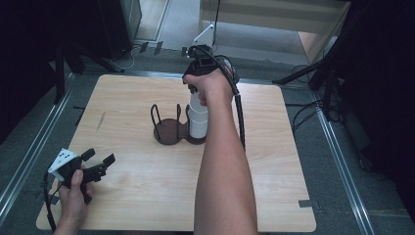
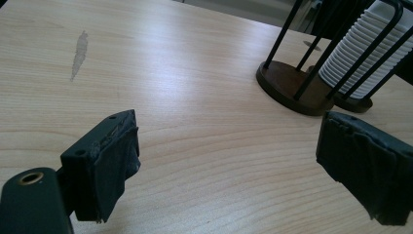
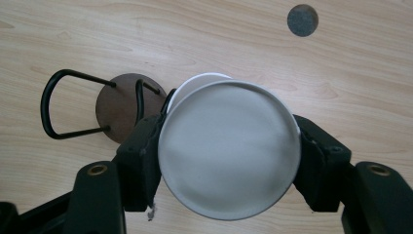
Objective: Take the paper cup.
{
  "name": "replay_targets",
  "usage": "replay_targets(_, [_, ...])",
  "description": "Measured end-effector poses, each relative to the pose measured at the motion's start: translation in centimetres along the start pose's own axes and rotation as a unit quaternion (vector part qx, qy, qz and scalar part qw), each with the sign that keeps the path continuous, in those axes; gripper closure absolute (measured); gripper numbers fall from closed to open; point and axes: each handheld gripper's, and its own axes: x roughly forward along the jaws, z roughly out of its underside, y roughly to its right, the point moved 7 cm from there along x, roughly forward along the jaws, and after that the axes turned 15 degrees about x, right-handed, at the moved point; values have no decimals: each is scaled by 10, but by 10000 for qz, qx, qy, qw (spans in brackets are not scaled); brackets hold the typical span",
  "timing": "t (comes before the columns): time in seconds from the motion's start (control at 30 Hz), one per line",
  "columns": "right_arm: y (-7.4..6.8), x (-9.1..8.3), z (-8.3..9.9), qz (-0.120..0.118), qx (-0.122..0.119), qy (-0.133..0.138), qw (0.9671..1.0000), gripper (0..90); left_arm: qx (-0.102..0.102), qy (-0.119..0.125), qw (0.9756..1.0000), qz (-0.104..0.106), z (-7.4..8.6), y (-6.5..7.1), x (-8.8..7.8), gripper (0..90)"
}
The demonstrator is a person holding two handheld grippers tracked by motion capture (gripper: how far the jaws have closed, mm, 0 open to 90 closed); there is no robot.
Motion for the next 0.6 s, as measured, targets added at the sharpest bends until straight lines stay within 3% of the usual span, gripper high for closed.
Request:
replay_targets(0.43, [6, -30, -4, -88, 23, 179, 9998, 349, 51, -21, 10000, -22, 0, 1, 0, 88])
replay_targets(0.5, [8, -34, -4, -111, 29, 196, 9997, 349, 160, 2, 9998, -97, -3, 2, 0, 88])
replay_targets(0.53, [10, -38, -4, -134, 47, 215, 9997, 349, 335, -20, 9994, -124, -5, 6, 0, 88])
replay_targets(0.6, [12, -42, -5, -130, 40, 247, 9996, 349, 396, -12, 9992, -107, -7, 11, 1, 88])
